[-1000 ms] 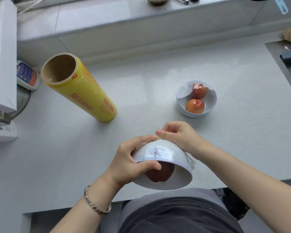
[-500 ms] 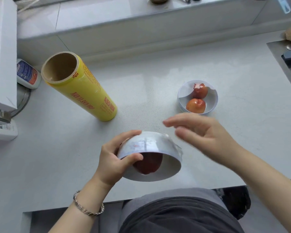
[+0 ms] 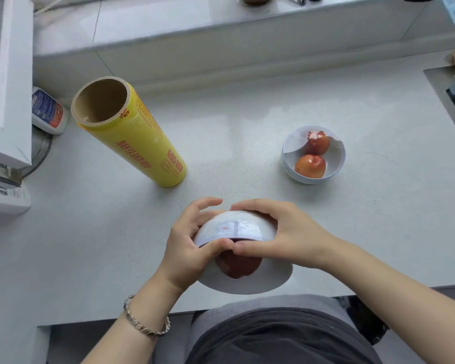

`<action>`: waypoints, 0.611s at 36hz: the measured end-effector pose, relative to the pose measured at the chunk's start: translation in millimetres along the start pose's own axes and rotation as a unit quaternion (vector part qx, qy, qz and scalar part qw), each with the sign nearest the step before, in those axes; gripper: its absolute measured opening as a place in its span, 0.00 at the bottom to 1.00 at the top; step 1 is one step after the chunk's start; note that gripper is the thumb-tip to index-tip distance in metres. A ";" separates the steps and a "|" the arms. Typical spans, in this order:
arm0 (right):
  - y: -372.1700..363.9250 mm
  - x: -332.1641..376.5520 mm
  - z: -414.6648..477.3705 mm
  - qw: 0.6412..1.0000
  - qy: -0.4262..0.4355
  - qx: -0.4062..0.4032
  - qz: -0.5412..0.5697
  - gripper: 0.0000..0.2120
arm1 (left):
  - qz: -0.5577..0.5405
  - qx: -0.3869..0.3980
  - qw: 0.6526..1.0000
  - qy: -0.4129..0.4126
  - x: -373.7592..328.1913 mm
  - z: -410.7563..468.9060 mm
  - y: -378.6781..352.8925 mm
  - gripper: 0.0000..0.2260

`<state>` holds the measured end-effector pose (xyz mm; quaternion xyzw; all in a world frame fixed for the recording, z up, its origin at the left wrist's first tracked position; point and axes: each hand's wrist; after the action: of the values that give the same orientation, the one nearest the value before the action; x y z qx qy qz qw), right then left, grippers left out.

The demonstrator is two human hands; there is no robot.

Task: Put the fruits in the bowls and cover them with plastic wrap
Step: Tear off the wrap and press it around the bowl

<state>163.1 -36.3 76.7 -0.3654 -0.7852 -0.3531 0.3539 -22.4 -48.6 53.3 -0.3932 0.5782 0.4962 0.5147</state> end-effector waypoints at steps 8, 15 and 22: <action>13.1 -12.4 -2.6 0.978 -0.036 0.089 0.185 0.32 | -0.111 -0.081 0.990 0.016 5.9 2.3 -4.7 0.35; 14.5 -19.7 -3.7 0.959 -0.024 0.049 0.277 0.18 | -0.161 -0.080 0.983 0.046 6.4 7.5 -5.1 0.31; 10.6 -23.6 2.1 0.967 -0.059 0.023 0.245 0.12 | -0.044 0.134 0.984 0.110 -2.0 27.4 3.6 0.23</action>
<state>182.5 -37.2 59.6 -0.5584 -0.6992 -0.2152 0.3912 -19.8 -21.2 56.5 -0.3975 0.6746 0.3454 0.5174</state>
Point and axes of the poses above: each hand's wrist, its own z-axis towards the middle knuckle, its own y-axis out of the back of the hand, x = y × z, and after that the axes turned 11 degrees about -y, right-handed
